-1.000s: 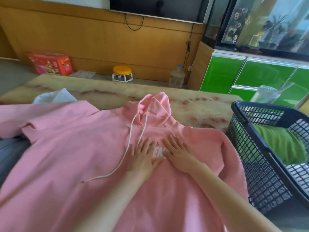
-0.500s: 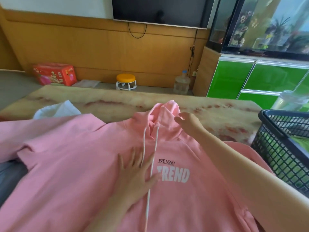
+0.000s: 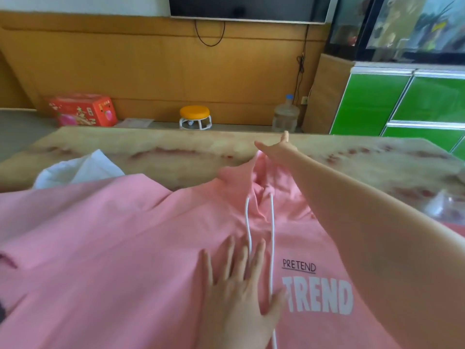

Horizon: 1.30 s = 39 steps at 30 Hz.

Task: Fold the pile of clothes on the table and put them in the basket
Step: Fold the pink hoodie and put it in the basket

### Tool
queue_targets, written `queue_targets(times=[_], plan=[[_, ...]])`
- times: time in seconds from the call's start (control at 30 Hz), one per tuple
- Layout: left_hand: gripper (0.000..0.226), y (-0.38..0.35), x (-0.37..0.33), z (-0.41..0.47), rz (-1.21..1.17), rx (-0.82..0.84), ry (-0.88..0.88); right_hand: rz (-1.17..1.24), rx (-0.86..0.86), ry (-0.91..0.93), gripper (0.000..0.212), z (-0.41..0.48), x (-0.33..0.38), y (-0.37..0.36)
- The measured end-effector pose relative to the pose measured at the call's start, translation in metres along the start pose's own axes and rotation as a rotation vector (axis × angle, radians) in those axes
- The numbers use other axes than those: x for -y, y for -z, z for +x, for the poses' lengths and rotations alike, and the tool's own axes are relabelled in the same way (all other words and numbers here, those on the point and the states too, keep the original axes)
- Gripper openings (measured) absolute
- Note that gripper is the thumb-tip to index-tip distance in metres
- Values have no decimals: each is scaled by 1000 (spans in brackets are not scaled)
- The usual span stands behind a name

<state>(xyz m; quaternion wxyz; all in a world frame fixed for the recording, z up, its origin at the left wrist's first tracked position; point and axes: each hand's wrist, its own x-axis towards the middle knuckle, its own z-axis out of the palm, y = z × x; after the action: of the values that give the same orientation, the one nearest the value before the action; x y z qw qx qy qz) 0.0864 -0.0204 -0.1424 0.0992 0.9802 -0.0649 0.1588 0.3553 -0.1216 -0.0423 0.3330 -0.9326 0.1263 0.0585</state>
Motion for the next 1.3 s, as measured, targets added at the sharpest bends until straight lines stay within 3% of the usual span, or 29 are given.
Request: queue_targets(times=[0.13, 0.17, 0.23, 0.3, 0.4, 0.47, 0.53, 0.6, 0.7, 0.8, 0.9, 1.03, 1.17, 1.27, 1.3], plan=[[75, -4, 0, 3, 1, -62, -21, 25, -44, -107, 118, 11, 3, -20], [75, -5, 0, 4, 0, -67, -26, -24, -45, -99, 108, 7, 4, -20], [75, -7, 1, 4, 5, -79, -33, -176, 10, -10, 67, 8, 3, -18], [75, -7, 2, 5, 11, -77, -34, -269, 13, 10, 53, 12, 3, -20], [77, -6, 1, 4, 19, -72, -32, -126, -133, 15, 32, 10, 6, -25], [77, -4, 2, 4, 19, -71, -21, 68, -299, 52, 29, 11, 14, -16], [79, -2, 2, 4, 21, -71, -13, 270, -486, 168, 32, 6, 27, 5], [81, -2, 3, 3, 18, -72, -18, 365, -585, 347, 22, -4, 40, 29], [84, -1, 4, 2, 13, -74, -16, 329, -482, 458, 8, -8, 38, 38], [89, -2, 3, 1, 6, -95, -11, 329, -317, 402, 14, -10, 14, 25], [94, -5, 3, 2, -19, -84, 30, 411, -268, 403, 13, -22, -4, 17], [86, -8, 3, 2, 1, 21, 39, 587, -166, 447, 22, -62, -12, 18], [84, 2, 3, 0, -36, 153, 60, 545, -118, 510, 22, -122, -20, 32], [98, 26, -1, 2, -125, 297, 83, 500, -103, 546, 21, -169, -29, 45], [101, 33, -2, 2, -154, 262, 99, 507, -98, 548, 21, -183, -32, 47]])
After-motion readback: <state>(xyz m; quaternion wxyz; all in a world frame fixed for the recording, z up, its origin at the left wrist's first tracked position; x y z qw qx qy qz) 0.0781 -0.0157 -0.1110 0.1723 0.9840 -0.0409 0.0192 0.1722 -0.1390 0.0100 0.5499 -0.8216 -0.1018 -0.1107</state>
